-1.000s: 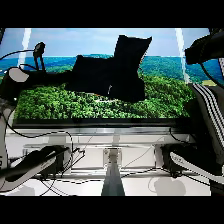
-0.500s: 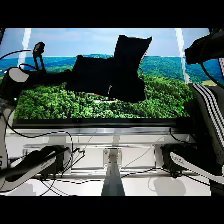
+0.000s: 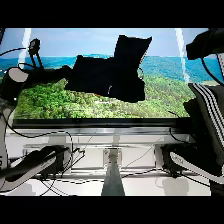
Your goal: Fold the clothes and pants, and hang the long-sleeved shirts on hangers.
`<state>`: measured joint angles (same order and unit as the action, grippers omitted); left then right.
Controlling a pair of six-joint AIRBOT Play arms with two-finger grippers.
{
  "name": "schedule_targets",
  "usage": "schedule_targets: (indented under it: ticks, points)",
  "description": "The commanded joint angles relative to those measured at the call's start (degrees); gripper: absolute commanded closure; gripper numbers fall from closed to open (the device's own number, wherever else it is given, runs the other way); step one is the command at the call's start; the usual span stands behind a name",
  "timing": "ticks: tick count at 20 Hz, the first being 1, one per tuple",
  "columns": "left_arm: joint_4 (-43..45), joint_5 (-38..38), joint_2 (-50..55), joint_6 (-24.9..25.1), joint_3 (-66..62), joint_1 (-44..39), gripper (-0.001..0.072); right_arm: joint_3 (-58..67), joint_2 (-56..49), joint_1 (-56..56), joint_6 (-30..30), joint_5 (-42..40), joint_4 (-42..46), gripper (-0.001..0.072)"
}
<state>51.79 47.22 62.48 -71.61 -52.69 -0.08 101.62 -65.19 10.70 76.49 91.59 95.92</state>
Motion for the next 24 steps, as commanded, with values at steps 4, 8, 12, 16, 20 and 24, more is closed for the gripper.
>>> schedule_targets:
  ticks: [4, 8, 12, 16, 20, 24]
  points:
    - [3.5, 0.5, -0.1, -0.5, 0.0, 1.0, 0.0004, -28.8, 1.0, -14.7, -4.9, -4.7, -19.2, 0.068]
    - [3.7, 0.6, 0.0, -0.5, 0.0, 3.7, 0.0004, -51.7, 0.9, -17.9, -6.5, -20.5, -32.9, 0.0628]
    - [3.8, 0.6, 0.2, -0.3, 0.0, 5.7, 0.0004, -64.4, -1.9, -17.8, 4.3, -37.9, -41.8, 0.0142]
    - [3.7, 2.3, 2.1, -0.4, 0.0, 10.1, 0.0005, -64.6, -10.1, -17.8, -1.7, -37.8, -54.4, 0.0156]
    - [3.7, 7.1, 4.7, 0.7, 0.0, 15.0, 0.0005, -64.5, -15.0, -17.8, -9.9, -37.2, -66.5, 0.0157]
    - [3.7, 10.4, 8.6, 1.6, 0.0, 16.5, 0.0006, -62.5, -16.8, -17.8, -13.2, -37.2, -69.1, 0.016]
